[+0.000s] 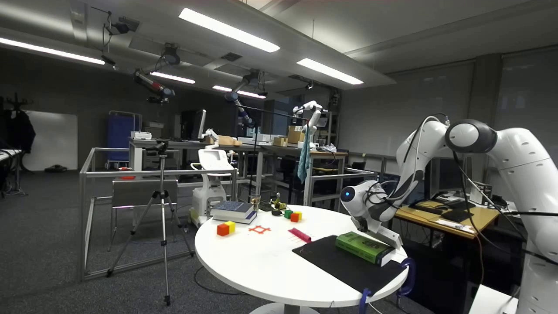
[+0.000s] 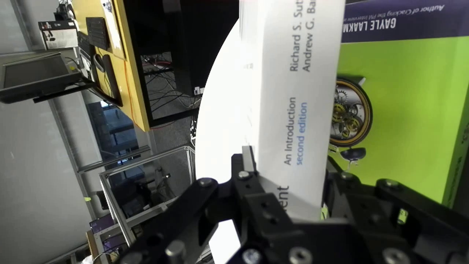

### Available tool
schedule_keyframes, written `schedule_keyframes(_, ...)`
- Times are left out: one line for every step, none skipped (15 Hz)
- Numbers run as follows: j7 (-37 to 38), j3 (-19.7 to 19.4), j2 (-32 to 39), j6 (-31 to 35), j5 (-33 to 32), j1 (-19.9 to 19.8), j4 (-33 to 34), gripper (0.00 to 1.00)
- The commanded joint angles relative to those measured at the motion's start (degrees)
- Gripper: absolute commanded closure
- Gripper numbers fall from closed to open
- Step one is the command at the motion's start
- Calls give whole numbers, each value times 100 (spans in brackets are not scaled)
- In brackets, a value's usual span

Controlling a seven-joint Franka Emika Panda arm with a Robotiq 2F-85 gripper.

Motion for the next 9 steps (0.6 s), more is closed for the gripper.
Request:
schedule_keyframes(-466, -92, 343, -346, 135, 60, 627, 84)
schedule_keyframes(-557, -110, 468, -397, 153, 74, 785, 84)
schedule_keyframes(-618, -127, 579, -461, 173, 90, 918, 84)
schedule_keyframes(-696, -138, 702, -495, 188, 99, 1051, 84)
schedule_keyframes(-756, -149, 803, -560, 199, 121, 1172, 84)
schedule_keyframes(-821, -146, 894, -616, 222, 136, 1284, 84)
schedule_keyframes(-875, -141, 967, -679, 248, 161, 1386, 84)
schedule_keyframes(-943, -137, 1030, -757, 281, 192, 1483, 84)
schedule_keyframes(-981, -126, 1056, -844, 317, 236, 1554, 84)
